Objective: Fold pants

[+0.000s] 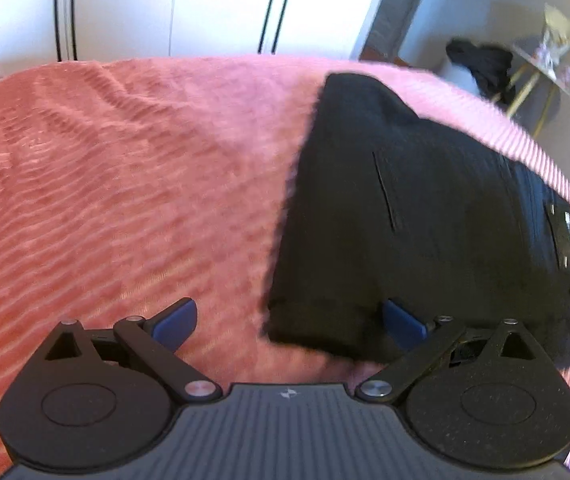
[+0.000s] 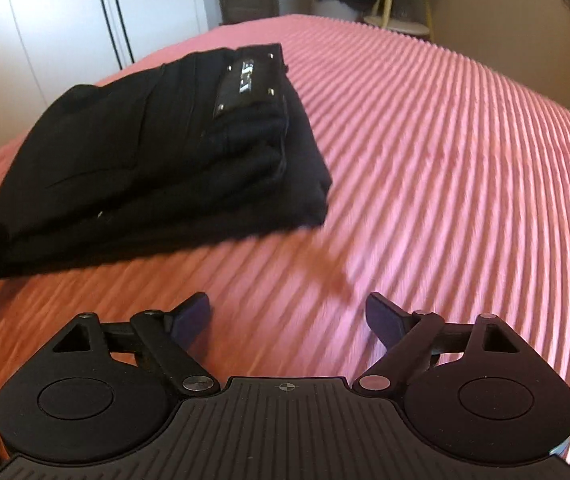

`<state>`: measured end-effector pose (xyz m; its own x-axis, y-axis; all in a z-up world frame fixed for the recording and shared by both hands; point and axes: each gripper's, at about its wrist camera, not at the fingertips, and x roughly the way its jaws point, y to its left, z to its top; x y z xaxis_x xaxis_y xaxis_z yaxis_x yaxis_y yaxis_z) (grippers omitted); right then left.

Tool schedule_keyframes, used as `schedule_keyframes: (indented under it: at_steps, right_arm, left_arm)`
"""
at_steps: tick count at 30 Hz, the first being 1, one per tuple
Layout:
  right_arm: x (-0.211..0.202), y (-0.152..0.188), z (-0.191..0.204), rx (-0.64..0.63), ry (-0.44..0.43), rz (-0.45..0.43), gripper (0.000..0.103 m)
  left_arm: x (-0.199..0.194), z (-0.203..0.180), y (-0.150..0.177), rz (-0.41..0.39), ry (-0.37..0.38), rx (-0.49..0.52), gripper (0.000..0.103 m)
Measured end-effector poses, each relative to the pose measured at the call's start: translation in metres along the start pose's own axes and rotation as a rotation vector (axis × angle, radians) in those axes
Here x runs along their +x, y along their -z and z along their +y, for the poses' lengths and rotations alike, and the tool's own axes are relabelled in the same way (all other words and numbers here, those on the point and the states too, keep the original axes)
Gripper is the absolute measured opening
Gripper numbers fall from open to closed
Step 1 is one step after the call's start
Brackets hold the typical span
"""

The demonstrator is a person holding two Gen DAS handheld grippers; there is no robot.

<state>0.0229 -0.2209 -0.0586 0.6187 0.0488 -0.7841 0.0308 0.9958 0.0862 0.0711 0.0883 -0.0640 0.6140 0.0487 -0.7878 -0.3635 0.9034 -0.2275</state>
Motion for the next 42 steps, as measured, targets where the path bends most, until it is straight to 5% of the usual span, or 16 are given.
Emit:
schedule_keyframes:
  at_steps: [2,19,42]
  right_arm:
    - [-0.012,0.003,0.008,-0.038,0.014,-0.044,0.096]
    - [-0.046,0.017,0.046,-0.201,0.011,-0.255,0.098]
    - [-0.013,0.013,0.069,-0.235,-0.021,-0.231,0.098]
  left_arm:
    - [-0.001,-0.007,0.005,0.029,-0.029,0.038,0.099]
    - [-0.073,-0.043,0.042,-0.218,-0.093,0.210,0.099]
    - [-0.045,-0.049,0.040,-0.162,-0.098,0.212,0.099]
